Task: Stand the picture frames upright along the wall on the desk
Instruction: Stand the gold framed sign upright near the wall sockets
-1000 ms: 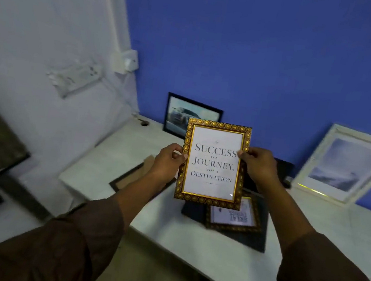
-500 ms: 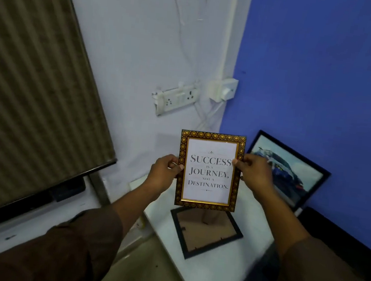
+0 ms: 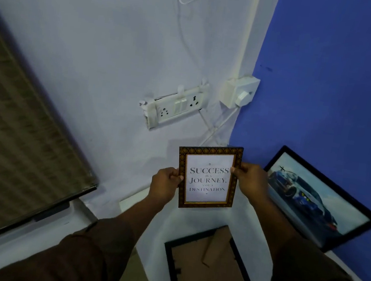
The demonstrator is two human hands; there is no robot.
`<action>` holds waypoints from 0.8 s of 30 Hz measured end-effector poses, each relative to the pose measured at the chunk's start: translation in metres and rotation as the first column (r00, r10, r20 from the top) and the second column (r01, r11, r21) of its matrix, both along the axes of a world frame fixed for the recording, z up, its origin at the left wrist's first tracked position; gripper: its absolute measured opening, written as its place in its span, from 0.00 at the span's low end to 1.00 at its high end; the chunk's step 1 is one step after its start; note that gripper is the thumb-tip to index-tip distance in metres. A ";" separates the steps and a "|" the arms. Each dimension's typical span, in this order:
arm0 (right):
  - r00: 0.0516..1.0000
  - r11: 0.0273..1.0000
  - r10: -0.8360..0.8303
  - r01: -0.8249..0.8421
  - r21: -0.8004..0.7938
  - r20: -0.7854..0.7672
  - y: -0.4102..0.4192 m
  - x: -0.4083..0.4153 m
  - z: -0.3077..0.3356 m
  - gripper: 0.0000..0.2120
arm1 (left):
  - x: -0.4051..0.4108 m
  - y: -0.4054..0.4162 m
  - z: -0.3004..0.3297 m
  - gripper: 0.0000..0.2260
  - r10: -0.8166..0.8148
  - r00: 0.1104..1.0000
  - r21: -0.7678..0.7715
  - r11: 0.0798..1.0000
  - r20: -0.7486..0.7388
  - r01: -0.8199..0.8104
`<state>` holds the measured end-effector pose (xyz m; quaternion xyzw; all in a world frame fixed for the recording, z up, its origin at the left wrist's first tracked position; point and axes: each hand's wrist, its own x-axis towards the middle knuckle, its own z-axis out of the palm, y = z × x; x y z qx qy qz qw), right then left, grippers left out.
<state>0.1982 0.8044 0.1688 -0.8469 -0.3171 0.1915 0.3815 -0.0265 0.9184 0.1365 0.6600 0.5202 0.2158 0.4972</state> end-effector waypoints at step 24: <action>0.996 0.997 0.060 -0.063 -0.055 -0.066 0.140 0.095 -0.098 0.16 | 0.078 0.133 -0.094 0.04 -0.076 0.987 0.008 0.997 -0.140 0.078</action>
